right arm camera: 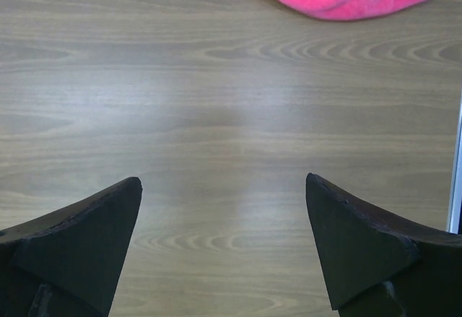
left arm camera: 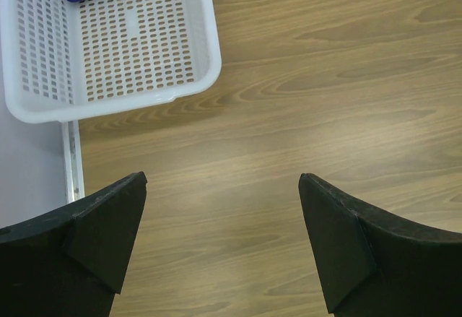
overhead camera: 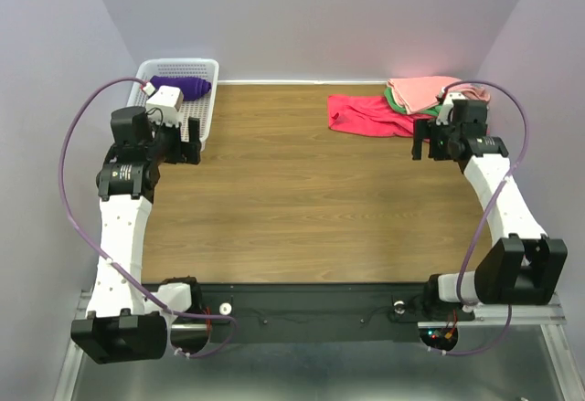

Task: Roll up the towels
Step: Grab a towel with the right arm

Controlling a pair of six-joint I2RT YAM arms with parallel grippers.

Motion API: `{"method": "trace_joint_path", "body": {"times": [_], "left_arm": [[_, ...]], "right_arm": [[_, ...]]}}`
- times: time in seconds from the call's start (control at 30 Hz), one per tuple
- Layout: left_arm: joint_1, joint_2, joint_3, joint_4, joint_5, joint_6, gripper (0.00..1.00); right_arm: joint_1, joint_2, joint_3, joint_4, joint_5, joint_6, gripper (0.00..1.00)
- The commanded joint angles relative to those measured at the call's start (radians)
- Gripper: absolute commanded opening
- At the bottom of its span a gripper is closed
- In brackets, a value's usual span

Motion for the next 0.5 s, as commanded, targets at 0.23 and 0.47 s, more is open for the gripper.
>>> {"method": "trace_joint_path", "body": {"times": [0.23, 0.47], "left_arm": [[-0.003, 0.057, 0.134, 0.072, 0.046, -0.037, 0.99], [-0.001, 0.088, 0.12, 0.087, 0.039, -0.077, 0.99]], "right_arm": [[-0.004, 0.411, 0.367, 0.071, 0.041, -0.025, 1.0], [-0.004, 0.77, 0.777, 0.073, 0.084, -0.019, 0.95]]}}
